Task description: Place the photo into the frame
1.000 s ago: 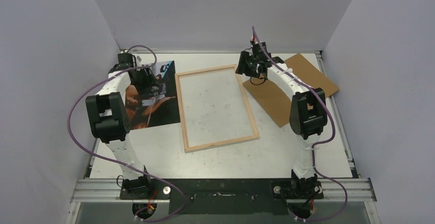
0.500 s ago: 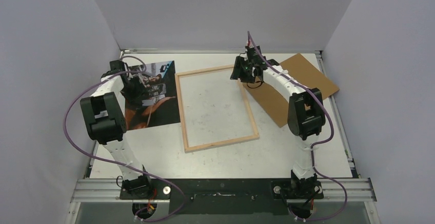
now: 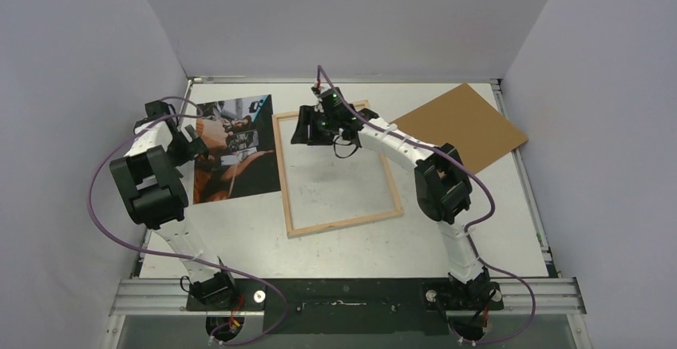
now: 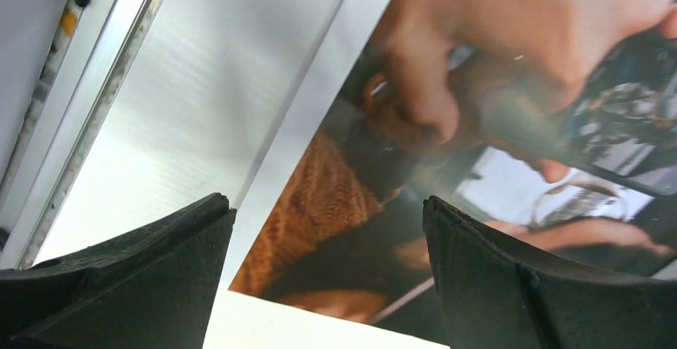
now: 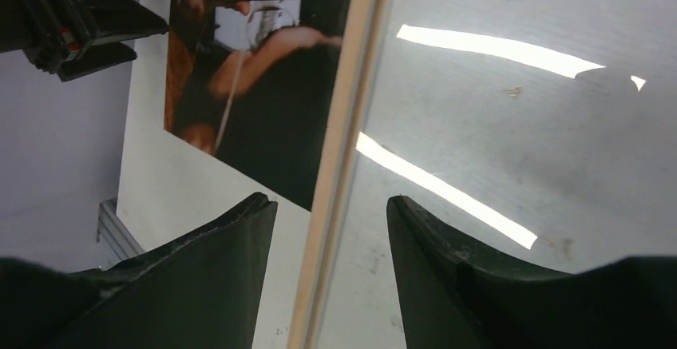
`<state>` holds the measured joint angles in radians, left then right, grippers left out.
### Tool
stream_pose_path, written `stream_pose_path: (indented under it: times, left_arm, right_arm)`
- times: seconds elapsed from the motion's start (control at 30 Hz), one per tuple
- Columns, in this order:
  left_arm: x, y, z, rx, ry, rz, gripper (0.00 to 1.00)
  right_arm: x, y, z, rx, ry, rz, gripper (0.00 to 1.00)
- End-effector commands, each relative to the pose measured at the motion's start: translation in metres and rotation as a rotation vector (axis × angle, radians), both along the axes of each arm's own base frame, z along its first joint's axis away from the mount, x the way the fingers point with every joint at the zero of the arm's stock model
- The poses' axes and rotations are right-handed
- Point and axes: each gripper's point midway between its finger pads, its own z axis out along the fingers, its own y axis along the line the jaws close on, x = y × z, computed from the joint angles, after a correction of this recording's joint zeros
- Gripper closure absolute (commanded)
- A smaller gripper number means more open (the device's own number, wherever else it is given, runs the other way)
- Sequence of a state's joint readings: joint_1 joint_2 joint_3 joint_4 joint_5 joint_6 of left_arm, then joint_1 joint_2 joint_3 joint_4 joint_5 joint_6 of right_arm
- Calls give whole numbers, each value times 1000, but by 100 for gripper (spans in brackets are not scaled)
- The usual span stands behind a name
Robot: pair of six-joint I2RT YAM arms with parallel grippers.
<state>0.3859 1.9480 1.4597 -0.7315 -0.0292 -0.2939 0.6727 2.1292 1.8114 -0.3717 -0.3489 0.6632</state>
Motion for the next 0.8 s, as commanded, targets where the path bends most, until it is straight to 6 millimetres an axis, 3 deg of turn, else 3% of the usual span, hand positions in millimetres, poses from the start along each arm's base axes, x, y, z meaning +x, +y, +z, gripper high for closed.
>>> stream_pose_path:
  times: [0.0, 0.2, 0.37, 0.6, 0.77]
  left_arm:
    - [-17, 13, 11, 38, -20, 94, 13]
    - [-15, 19, 2, 66, -18, 114, 12]
    - [-16, 17, -11, 47, -1, 119, 13]
    - [-27, 0, -36, -46, 34, 217, 17]
    - [-35, -6, -34, -65, 39, 229, 19]
  right_arm:
    - [-23, 65, 29, 135, -41, 109, 45]
    - [-44, 128, 1, 187, -30, 115, 45]
    - [-56, 156, -27, 106, -84, 92, 45]
    - [-64, 169, -60, -24, -167, 75, 45]
    - [-60, 165, -79, -97, -201, 81, 45]
